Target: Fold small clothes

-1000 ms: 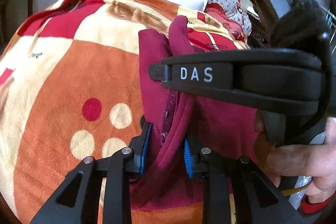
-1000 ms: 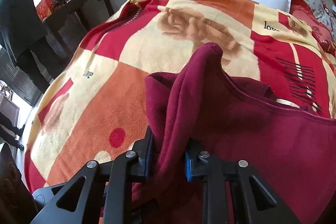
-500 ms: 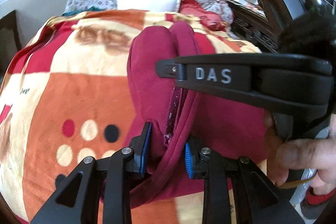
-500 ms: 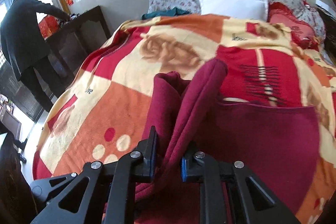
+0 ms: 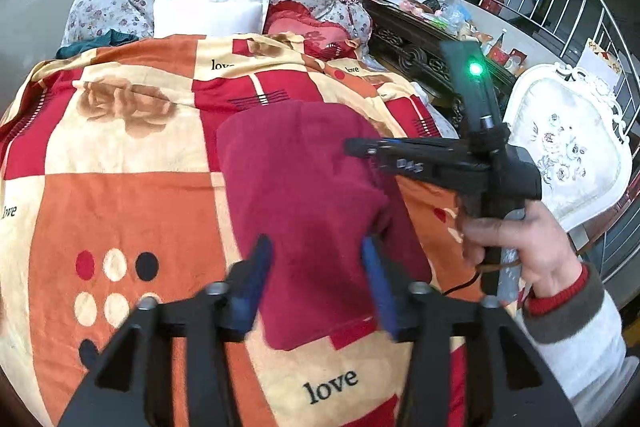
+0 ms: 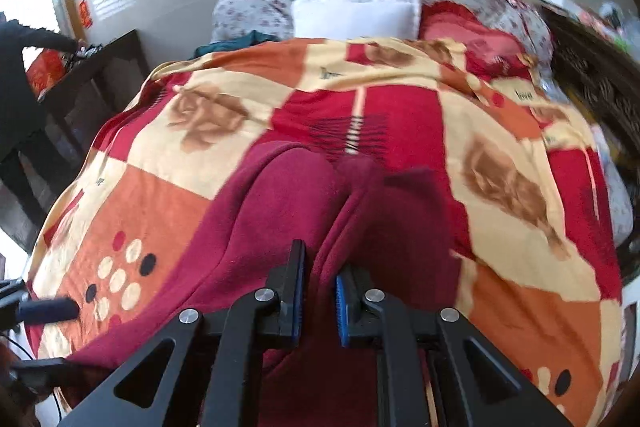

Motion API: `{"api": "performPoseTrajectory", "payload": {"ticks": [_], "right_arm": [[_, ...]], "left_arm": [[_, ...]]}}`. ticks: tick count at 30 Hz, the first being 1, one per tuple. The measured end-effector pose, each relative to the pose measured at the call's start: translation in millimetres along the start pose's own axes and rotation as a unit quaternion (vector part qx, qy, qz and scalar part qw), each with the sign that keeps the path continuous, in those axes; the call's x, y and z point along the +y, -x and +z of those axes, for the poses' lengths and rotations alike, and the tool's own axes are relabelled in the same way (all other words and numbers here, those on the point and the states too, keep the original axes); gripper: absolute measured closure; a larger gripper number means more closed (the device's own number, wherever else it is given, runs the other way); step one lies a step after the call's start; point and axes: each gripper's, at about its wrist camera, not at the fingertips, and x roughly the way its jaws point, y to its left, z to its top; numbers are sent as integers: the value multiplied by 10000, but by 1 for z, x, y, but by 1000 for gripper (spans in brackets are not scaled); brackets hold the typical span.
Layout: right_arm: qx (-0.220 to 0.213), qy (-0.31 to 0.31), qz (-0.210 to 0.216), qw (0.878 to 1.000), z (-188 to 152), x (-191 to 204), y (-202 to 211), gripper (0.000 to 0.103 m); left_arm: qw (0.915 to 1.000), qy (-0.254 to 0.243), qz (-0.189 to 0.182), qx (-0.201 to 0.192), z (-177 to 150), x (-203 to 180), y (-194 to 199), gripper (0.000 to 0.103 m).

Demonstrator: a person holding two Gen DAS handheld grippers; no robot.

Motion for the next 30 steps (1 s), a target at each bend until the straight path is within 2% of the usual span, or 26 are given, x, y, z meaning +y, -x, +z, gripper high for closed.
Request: {"api": "performPoseTrajectory", "payload": {"ticks": [3, 6, 8, 10, 13, 16, 19, 25, 27, 28, 30], "right_arm": [[29, -175, -189, 9997, -10, -20, -6, 92], [21, -383, -236, 9990, -16, -36, -6, 93], [-69, -358, -445, 9983, -15, -42, 1, 96], [-177, -455, -362, 9982, -15, -48, 7, 96], [-28, -572, -295, 9979, -17, -47, -5, 95], [-183, -1420, 211, 9895, -23, -65, -5, 93], [-406, -1961, 665, 9775, -28, -79, 3, 84], [-183, -1475, 761, 9860, -24, -50, -10, 74], [-163, -1496, 757, 9857, -25, -45, -17, 62], [-63, -1612, 800, 9837, -26, -45, -26, 48], [144, -1876, 957, 9775, -29, -47, -39, 45]], "left_arm": [[9994, -90, 238, 250, -8, 0, -18, 53], [9994, -3, 93, 346, -13, 2, -27, 53], [9989, -68, 105, 459, -15, -2, -36, 53], [9985, -139, 52, 530, -18, -8, -44, 53], [9964, -276, -28, 805, -27, -23, -71, 53], [9955, -359, 59, 870, -33, -29, -88, 53], [9957, -426, 102, 822, -38, -32, -92, 51], [9962, -380, 56, 778, -40, -30, -90, 49], [9963, -385, 67, 767, -42, -30, -90, 48], [9962, -401, 84, 768, -43, -31, -90, 48], [9959, -417, 113, 790, -44, -32, -91, 48]]}}
